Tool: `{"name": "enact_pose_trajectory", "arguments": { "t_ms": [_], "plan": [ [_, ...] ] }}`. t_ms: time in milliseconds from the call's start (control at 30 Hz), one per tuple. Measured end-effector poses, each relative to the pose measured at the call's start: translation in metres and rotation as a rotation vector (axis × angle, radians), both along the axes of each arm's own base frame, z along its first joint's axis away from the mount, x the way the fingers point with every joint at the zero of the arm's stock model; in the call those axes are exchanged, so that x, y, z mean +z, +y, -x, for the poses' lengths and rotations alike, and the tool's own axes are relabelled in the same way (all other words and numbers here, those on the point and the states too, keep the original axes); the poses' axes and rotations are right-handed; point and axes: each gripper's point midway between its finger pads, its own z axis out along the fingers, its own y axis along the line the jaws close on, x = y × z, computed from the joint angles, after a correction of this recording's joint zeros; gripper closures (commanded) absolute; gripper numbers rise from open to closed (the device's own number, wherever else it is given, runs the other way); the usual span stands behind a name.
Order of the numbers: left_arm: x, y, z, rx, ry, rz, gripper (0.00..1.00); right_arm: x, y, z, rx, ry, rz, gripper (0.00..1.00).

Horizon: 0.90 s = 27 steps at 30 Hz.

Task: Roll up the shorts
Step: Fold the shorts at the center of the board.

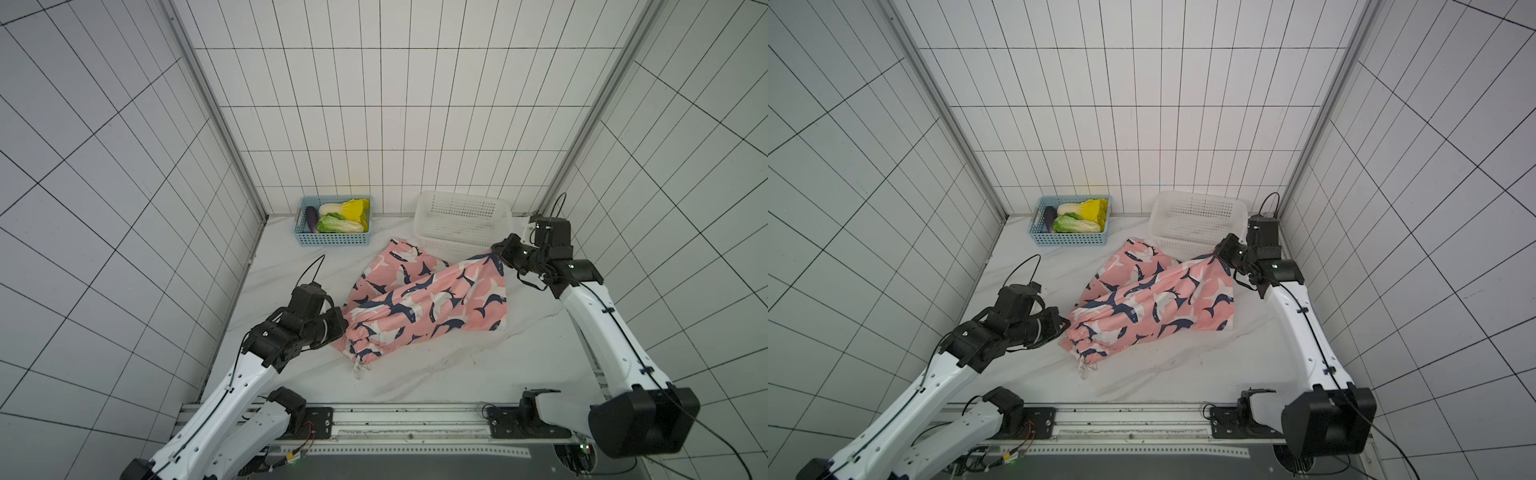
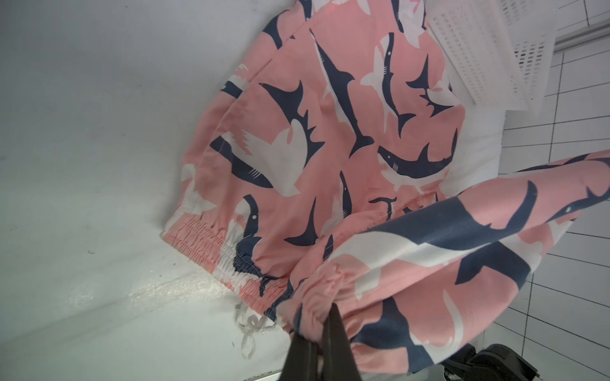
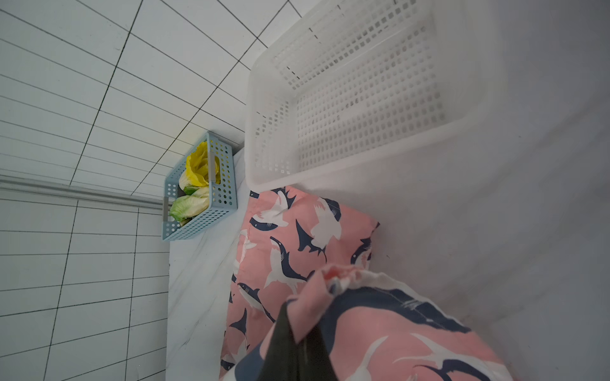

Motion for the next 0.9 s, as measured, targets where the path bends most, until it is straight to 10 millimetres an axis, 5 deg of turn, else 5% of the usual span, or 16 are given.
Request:
{"name": "enact_pose_trajectory", "arguments": {
  "t_ms": [333,500,733,900],
  "plan": [
    [-0.029,0.027,-0.004,0.179,0.050,-0.073,1.00,0.012,0.112,-0.086,0.228,-0.066,0.069,1.00],
    [-0.054,0.036,-0.009,0.251,0.138,-0.118,1.00,-0.005,0.161,-0.119,0.308,-0.065,0.100,1.00],
    [-0.092,0.045,-0.009,0.309,0.227,-0.146,1.00,-0.069,0.188,-0.142,0.365,0.047,0.135,1.00],
    [-0.105,0.047,-0.010,0.317,0.257,-0.156,1.00,-0.090,0.198,-0.150,0.389,0.083,0.145,1.00]
  ]
}}
